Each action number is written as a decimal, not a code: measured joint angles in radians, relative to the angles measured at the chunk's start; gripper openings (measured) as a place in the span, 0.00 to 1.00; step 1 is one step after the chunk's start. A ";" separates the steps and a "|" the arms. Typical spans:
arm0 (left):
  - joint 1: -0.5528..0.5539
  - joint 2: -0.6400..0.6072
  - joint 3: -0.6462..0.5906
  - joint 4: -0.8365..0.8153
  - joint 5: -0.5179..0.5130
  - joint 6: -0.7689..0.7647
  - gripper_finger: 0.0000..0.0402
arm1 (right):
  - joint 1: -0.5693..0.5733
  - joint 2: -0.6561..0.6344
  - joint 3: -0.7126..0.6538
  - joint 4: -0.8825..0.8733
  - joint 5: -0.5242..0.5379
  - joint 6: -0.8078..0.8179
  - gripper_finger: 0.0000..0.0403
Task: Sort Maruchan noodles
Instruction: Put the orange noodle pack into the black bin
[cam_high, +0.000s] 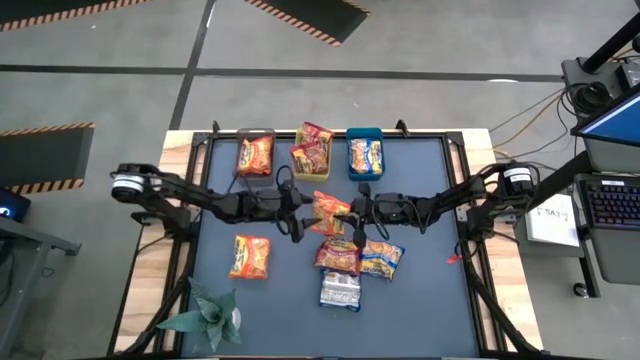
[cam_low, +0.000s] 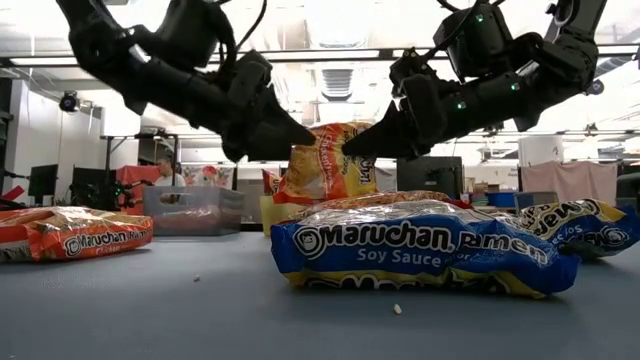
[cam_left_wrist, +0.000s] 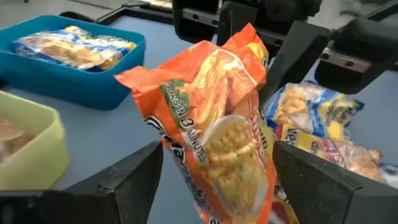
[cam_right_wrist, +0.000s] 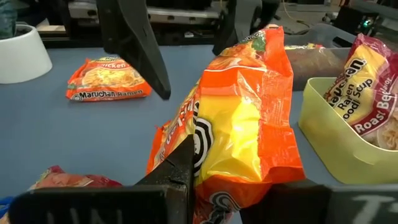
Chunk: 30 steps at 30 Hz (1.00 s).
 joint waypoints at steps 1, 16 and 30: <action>0.000 0.018 -0.009 0.043 0.008 -0.001 0.71 | 0.000 0.000 0.000 0.001 0.000 -0.001 0.17; 0.000 0.189 -0.024 0.374 0.034 -0.010 0.47 | 0.006 0.000 0.000 0.001 -0.004 0.009 0.21; 0.000 0.179 -0.024 0.369 0.036 -0.025 0.26 | 0.003 -0.056 0.004 -0.034 0.002 0.062 0.52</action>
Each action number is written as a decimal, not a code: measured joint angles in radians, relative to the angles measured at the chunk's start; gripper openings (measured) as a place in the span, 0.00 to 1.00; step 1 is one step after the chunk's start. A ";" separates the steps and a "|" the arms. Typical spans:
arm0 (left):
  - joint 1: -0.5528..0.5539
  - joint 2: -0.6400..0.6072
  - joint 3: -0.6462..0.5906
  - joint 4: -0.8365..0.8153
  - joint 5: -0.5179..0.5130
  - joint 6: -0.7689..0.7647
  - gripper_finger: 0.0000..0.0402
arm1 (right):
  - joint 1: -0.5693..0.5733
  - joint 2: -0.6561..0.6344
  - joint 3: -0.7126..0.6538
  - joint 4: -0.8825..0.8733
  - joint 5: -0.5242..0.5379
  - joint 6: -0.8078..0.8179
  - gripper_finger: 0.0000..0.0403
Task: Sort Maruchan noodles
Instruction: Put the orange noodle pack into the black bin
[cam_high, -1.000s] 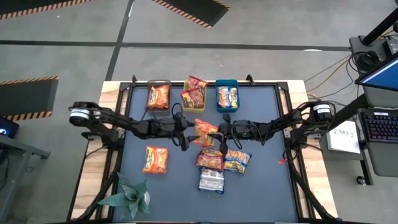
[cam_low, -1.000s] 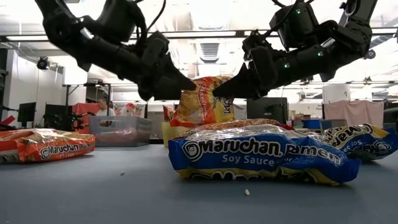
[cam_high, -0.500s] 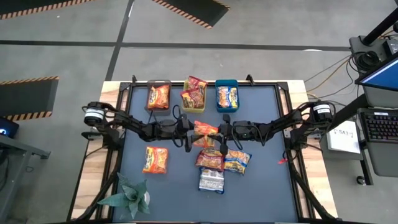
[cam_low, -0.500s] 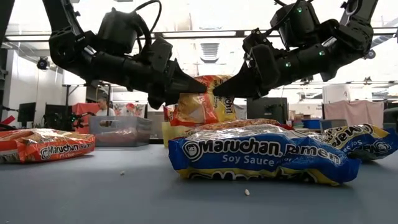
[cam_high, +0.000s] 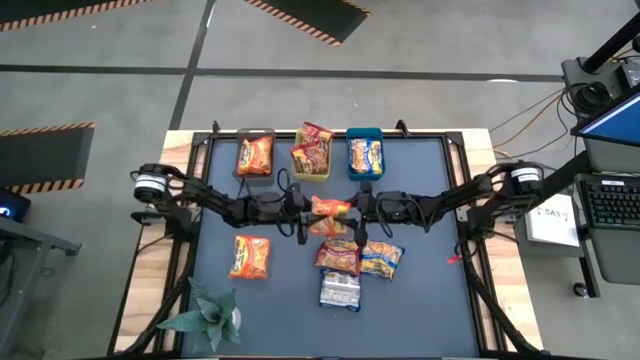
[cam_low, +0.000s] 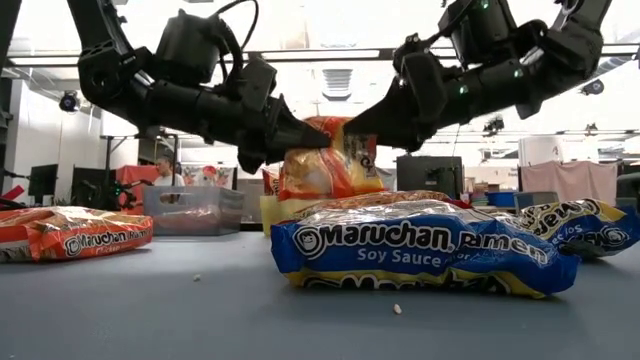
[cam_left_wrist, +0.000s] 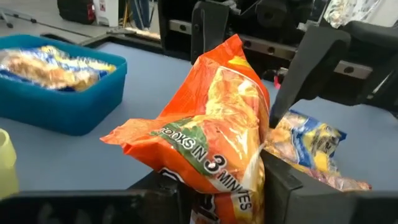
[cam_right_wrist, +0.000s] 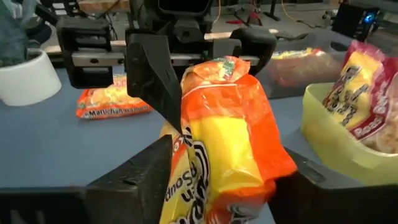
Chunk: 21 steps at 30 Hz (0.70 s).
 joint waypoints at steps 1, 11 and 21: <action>0.000 -0.010 0.000 -0.002 0.000 0.000 0.26 | -0.002 -0.020 0.000 -0.017 0.000 0.000 0.54; 0.028 -0.322 0.031 -0.304 -0.127 0.149 0.26 | -0.046 -0.362 0.002 -0.324 0.000 -0.017 0.64; 0.107 -0.541 0.157 -0.765 -1.135 0.267 0.26 | -0.052 -0.479 -0.004 -0.382 0.024 -0.031 0.62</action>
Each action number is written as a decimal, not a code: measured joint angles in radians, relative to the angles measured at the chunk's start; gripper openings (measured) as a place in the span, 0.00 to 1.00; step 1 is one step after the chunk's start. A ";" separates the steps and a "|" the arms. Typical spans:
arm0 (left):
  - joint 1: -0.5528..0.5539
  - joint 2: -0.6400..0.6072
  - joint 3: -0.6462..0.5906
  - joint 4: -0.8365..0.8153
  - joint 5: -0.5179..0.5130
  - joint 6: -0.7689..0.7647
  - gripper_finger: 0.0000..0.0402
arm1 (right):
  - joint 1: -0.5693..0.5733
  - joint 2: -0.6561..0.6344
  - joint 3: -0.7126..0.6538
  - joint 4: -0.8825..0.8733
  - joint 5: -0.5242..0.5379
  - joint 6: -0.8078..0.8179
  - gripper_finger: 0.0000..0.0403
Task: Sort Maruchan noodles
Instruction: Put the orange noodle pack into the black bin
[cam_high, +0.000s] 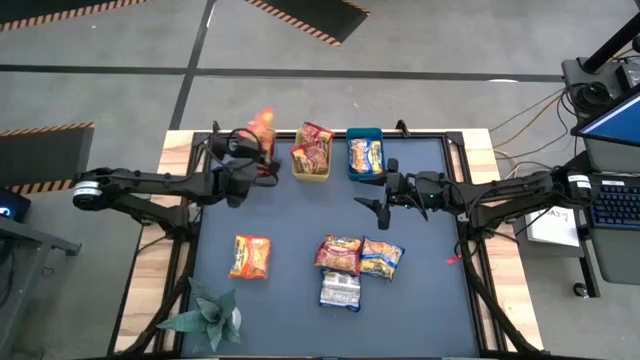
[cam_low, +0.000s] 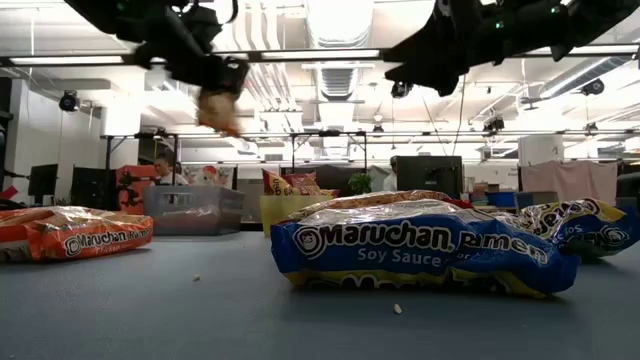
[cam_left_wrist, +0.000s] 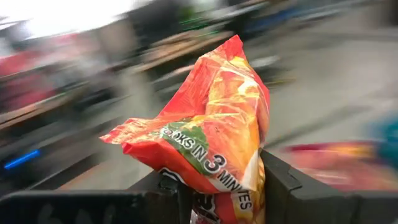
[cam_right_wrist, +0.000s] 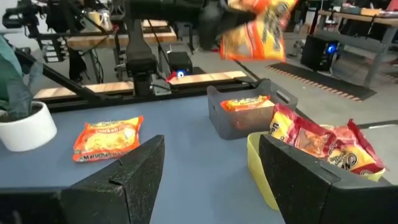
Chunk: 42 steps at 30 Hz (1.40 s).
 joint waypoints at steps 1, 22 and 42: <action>0.015 -0.001 0.000 -0.026 -0.062 -0.030 0.26 | 0.000 0.007 0.000 0.000 0.000 0.000 0.62; 0.186 0.341 0.023 -0.187 0.042 -0.370 0.26 | 0.000 0.175 0.007 0.030 0.002 0.027 0.62; 0.185 0.471 0.173 -0.416 0.196 -0.482 0.46 | 0.000 0.174 0.007 0.030 0.001 0.027 0.62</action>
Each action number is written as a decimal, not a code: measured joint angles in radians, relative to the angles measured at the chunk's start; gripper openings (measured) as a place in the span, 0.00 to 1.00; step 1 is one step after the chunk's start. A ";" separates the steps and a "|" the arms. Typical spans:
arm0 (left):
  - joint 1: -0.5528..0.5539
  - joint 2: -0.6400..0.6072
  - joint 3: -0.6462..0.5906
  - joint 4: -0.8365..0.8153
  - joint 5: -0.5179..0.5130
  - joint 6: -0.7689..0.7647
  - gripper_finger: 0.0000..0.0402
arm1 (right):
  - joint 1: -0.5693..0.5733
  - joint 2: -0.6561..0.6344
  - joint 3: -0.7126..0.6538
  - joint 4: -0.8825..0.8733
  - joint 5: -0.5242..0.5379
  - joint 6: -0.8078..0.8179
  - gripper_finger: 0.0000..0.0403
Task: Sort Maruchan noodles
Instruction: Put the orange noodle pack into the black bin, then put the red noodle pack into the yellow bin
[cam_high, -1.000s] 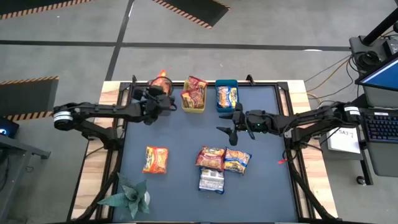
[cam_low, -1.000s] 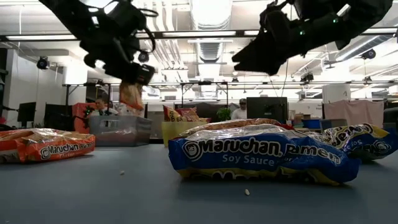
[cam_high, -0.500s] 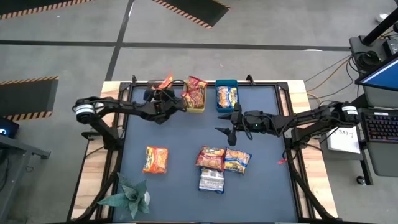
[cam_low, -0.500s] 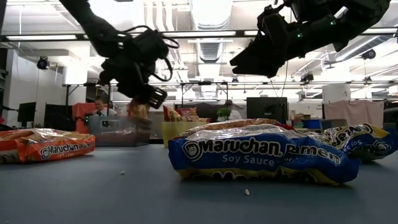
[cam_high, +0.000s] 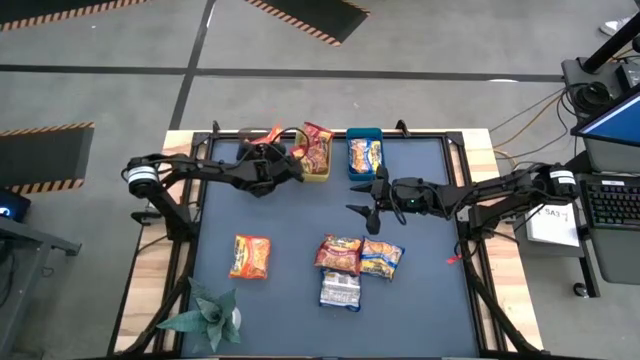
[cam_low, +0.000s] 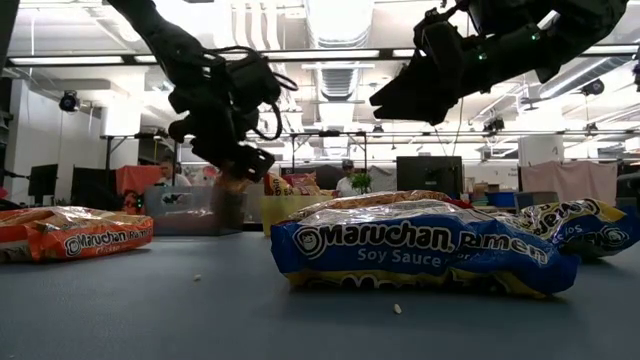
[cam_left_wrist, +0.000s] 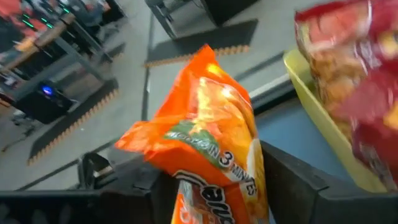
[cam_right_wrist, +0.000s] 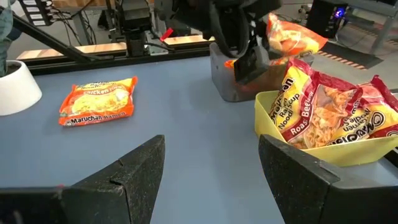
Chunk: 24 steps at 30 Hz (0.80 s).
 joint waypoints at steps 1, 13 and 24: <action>-0.003 0.000 0.000 -0.021 0.017 -0.011 0.48 | 0.000 0.000 0.000 0.000 0.000 0.000 0.62; -0.128 -0.099 -0.001 -0.147 0.064 -0.041 0.59 | 0.000 0.000 0.000 0.000 -0.001 0.018 0.62; -0.310 -0.274 -0.001 -0.196 0.298 0.078 0.59 | 0.000 0.000 0.001 -0.006 -0.003 0.090 0.61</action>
